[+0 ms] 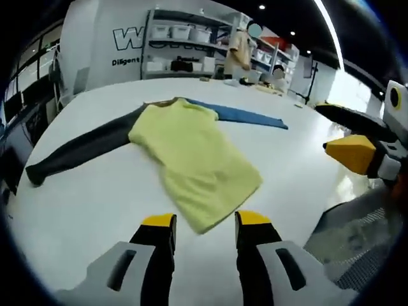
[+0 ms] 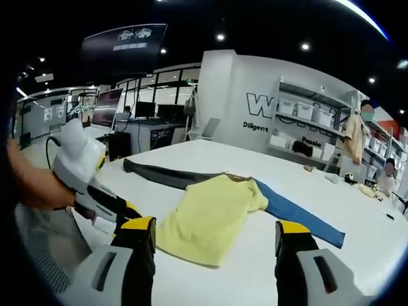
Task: Fold the garment on the visible template until the final outline fits inside the template.
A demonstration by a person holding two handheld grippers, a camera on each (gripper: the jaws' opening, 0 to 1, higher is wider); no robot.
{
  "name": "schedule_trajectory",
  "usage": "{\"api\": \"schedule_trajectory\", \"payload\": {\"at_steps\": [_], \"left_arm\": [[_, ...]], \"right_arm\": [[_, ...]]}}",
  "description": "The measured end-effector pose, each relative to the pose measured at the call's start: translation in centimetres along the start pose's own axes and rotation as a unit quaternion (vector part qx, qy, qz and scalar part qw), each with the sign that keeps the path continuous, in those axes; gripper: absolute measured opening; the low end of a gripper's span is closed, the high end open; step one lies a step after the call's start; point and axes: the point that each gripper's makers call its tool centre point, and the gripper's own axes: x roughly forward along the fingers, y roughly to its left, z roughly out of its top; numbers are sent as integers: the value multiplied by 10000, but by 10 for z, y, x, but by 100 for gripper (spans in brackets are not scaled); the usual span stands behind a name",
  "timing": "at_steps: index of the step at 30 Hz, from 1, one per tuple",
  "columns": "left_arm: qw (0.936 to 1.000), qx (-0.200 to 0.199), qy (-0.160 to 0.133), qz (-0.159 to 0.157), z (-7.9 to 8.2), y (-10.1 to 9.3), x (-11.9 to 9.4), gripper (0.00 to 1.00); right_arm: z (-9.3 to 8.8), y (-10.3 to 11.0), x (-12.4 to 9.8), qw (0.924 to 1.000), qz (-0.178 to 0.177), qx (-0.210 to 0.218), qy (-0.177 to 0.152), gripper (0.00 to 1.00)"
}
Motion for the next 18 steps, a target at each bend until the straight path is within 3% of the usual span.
{"api": "schedule_trajectory", "payload": {"at_steps": [1,4,12,18], "left_arm": [[9996,-63,276,62,-8,7,17,32],[9987,-171,469,48,-14,8,28,29],[9974,-186,691,78,-22,9,40,26],[9976,-139,670,113,-20,10,45,15]], "right_arm": [[0,0,0,10000,-8,10,-5,75],[0,0,0,10000,-10,10,-1,75],[-1,0,0,10000,-24,8,17,75],[-2,-2,0,10000,-56,17,34,75]]}}
